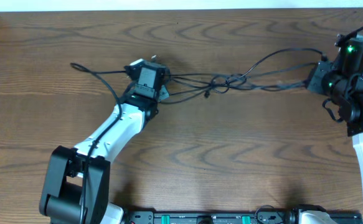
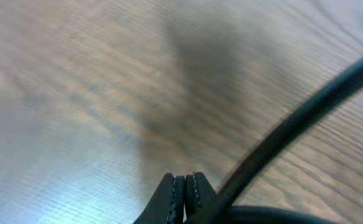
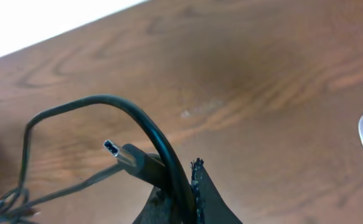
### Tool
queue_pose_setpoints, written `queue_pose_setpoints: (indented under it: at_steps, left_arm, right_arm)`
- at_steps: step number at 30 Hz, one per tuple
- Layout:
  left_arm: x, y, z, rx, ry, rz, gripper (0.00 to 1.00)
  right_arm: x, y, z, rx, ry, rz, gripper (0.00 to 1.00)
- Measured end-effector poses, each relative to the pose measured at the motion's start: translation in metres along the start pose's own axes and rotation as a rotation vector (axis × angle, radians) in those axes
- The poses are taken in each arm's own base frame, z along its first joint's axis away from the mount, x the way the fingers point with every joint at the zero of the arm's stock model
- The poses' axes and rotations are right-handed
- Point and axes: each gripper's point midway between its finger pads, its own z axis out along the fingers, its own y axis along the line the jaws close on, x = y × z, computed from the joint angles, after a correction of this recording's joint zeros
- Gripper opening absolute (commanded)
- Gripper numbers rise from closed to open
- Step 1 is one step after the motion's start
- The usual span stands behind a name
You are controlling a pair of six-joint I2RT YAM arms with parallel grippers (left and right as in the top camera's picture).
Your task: Untangle cables
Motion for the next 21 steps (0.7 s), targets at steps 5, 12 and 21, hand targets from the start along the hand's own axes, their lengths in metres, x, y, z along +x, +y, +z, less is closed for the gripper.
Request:
queue_pose_setpoints:
  at_steps: [5, 12, 21]
  left_arm:
    - [-0.011, 0.082, 0.001, -0.270, -0.008, -0.114, 0.08]
    - [-0.020, 0.117, 0.007, -0.280, 0.047, -0.238, 0.08]
    - [0.010, -0.029, -0.022, 0.613, 0.300, 0.167, 0.08]
  right_arm:
    - [-0.008, -0.055, -0.006, 0.271, -0.064, 0.117, 0.01]
    - [-0.007, -0.049, 0.000, 0.212, -0.047, 0.180, 0.01]
    - [0.033, -0.040, 0.060, 0.174, 0.208, 0.175, 0.28]
